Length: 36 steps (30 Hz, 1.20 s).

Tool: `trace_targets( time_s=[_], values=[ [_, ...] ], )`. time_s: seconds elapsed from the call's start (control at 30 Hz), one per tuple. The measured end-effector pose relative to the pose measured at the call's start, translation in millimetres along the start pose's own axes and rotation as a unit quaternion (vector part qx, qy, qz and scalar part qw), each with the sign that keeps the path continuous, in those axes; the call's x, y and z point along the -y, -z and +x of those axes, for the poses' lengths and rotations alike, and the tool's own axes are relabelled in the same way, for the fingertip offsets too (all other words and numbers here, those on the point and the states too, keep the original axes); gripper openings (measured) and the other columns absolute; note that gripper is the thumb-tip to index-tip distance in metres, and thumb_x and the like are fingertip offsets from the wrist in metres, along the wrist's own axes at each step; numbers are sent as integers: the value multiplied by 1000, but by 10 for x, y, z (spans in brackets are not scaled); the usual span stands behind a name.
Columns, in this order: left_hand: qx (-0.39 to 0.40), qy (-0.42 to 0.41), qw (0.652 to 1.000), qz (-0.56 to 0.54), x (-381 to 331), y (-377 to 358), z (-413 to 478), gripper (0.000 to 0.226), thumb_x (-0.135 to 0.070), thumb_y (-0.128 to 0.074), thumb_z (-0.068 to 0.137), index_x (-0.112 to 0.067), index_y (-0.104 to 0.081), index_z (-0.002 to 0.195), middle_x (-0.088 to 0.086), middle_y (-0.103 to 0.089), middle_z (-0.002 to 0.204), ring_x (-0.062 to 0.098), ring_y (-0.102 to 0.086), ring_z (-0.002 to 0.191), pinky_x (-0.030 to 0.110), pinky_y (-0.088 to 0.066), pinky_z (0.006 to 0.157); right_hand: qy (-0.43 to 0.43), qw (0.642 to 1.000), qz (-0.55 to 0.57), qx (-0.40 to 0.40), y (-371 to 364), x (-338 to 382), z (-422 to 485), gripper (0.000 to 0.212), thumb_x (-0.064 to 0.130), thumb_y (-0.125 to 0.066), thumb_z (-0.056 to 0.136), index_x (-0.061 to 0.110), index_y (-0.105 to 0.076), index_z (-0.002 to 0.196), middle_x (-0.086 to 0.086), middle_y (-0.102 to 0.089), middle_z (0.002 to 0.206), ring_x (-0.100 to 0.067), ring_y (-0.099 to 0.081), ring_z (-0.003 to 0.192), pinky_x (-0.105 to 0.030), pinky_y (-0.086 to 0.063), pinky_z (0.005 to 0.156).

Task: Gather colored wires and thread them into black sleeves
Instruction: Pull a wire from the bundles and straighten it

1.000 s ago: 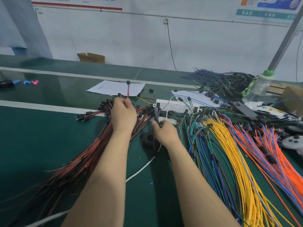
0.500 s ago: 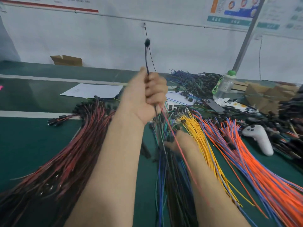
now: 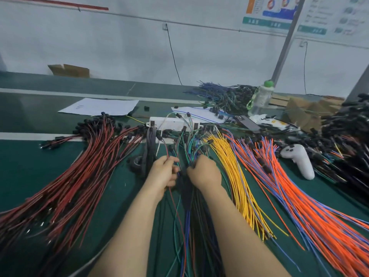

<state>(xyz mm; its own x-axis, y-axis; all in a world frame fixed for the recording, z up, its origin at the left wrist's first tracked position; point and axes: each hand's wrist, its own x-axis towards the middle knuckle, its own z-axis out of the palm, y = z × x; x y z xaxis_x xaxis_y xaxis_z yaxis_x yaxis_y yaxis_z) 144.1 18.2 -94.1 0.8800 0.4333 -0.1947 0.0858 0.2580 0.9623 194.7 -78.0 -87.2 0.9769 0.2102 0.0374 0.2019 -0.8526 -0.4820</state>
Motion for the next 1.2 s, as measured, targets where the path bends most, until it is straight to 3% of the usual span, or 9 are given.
trace_targets(
  time_s=[0.13,0.27,0.47,0.6,0.7,0.8,0.97,1.07,1.2],
  values=[
    [6,-2,1000,12,8,42,65,30,-18,-32,103,-10,-50,80,1,-34,58,1,-21,28,10,-14,31,-31,987,155,5,145,-94,99,17,17,-55,90,6,-66,83,-10,-62,76,-25,-56,69,-26,-38,60],
    [15,-8,999,47,16,29,51,27,-19,-36,102,-10,-56,86,3,-57,70,1,-30,31,13,-19,31,-29,946,323,8,257,-123,79,27,9,-52,92,12,-57,65,-2,-52,56,-15,-41,47,-20,-32,44],
    [18,-32,998,54,72,-46,42,28,-21,-44,100,-12,-52,75,-1,-40,55,1,-26,29,13,-19,31,79,901,403,143,162,-6,-126,20,6,-51,95,8,-53,76,-4,-56,62,-8,-47,44,-17,-42,43],
    [18,-3,1000,12,48,-13,57,26,-28,-57,93,-5,-61,81,4,-40,56,4,-23,32,13,-17,31,48,834,513,198,216,-88,-137,18,3,-54,93,7,-56,76,-4,-56,62,-10,-51,47,-20,-48,47],
    [56,19,998,-3,30,-18,35,19,-24,-61,91,-6,-65,90,0,-37,59,1,-20,32,14,-13,32,-11,855,495,152,217,-128,-121,14,14,-58,93,5,-59,82,-4,-54,63,-12,-54,49,-20,-50,49],
    [96,-17,995,-9,-1,-26,-4,13,-16,-57,93,-12,-68,87,-5,-54,64,-2,-25,35,12,-16,32,-26,848,522,83,217,-153,-87,24,30,-58,95,10,-64,84,6,-59,58,-8,-50,48,-17,-45,45],
    [150,-46,986,52,-17,-66,-49,19,-19,-48,98,-19,-67,94,-6,-69,69,1,-23,38,13,-15,35,0,849,527,45,249,-175,-72,17,12,-60,93,15,-61,76,2,-60,63,-6,-39,40,-16,-32,40],
    [148,-41,987,56,-6,-87,-52,28,-25,-39,101,-14,-64,98,0,-71,69,2,-20,36,13,-15,33,-10,831,556,33,259,-187,-42,20,6,-59,91,13,-58,72,-2,-51,59,-7,-40,41,-17,-32,41],
    [127,-59,987,81,1,-103,-71,34,-40,-47,96,-16,-67,86,-2,-70,67,2,-26,34,13,-20,33,7,851,525,-9,222,-200,-13,25,6,-56,93,13,-51,70,-4,-46,58,-10,-46,46,-18,-36,44]
  ],
)
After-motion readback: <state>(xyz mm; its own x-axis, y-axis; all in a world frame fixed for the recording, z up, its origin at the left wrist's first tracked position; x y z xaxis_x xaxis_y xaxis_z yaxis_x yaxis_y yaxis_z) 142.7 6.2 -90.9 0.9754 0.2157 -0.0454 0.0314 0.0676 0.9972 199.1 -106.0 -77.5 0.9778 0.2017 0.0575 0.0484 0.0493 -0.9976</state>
